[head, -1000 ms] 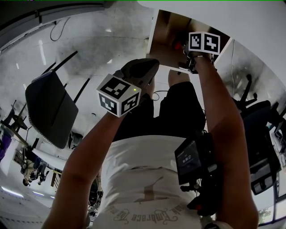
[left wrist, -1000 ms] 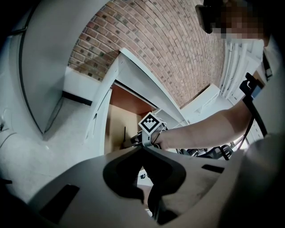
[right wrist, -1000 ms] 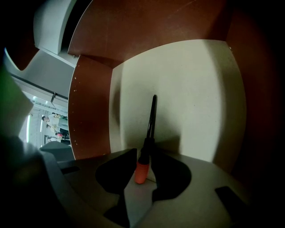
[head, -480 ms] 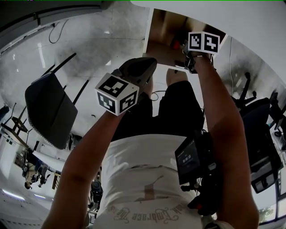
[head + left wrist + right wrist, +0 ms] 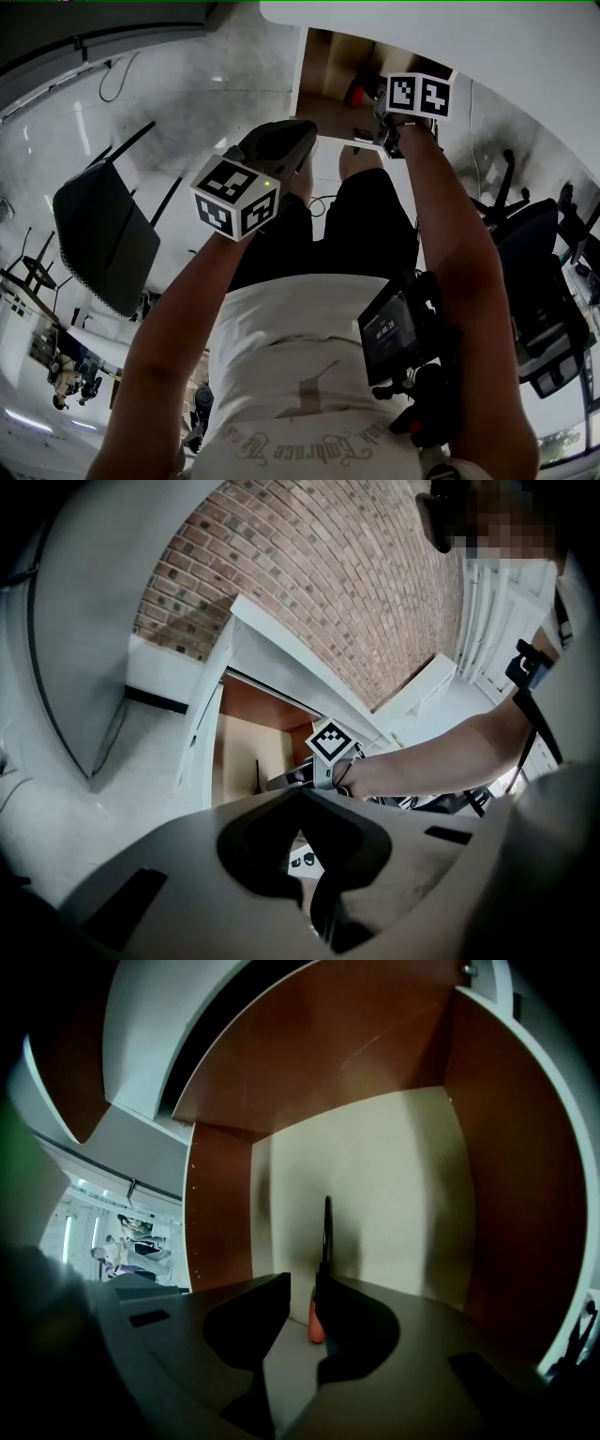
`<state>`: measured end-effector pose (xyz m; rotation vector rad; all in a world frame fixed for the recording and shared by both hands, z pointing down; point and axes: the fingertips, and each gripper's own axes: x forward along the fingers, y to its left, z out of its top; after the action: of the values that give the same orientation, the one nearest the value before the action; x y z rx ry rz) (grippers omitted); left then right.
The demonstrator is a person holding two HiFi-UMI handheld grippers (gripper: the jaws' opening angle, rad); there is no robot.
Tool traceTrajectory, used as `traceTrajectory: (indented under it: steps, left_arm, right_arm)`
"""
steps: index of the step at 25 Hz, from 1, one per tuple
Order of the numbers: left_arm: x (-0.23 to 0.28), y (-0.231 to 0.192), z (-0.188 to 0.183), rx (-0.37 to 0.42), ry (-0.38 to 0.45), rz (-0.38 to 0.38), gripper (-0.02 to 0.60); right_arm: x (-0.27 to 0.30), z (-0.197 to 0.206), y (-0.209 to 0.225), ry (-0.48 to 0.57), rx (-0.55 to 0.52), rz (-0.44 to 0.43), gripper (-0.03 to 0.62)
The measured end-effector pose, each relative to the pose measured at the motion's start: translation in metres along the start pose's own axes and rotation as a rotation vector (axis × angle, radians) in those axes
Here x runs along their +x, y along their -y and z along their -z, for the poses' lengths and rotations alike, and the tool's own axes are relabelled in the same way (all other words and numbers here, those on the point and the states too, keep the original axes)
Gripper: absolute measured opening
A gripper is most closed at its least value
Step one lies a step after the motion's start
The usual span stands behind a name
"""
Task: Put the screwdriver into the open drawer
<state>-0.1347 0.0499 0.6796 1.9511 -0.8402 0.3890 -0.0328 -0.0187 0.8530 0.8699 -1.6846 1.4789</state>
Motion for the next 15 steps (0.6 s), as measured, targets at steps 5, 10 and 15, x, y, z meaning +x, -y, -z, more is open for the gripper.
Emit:
traceTrajectory:
  steps: [5,10,15]
  left_arm:
    - [-0.007,0.005,-0.009,0.014,0.005,0.002,0.02]
    - [-0.019,0.011,-0.023,0.027,0.022,0.0,0.02]
    - [-0.029,0.028,-0.03,0.048,0.028,0.0,0.02]
  right_arm:
    - [-0.022,-0.002,-0.007,0.041,0.003,0.002,0.065]
    - [-0.047,-0.008,-0.022,0.111,-0.002,-0.013,0.037]
    - [-0.079,-0.01,-0.033,0.194,0.0,-0.062,0.026]
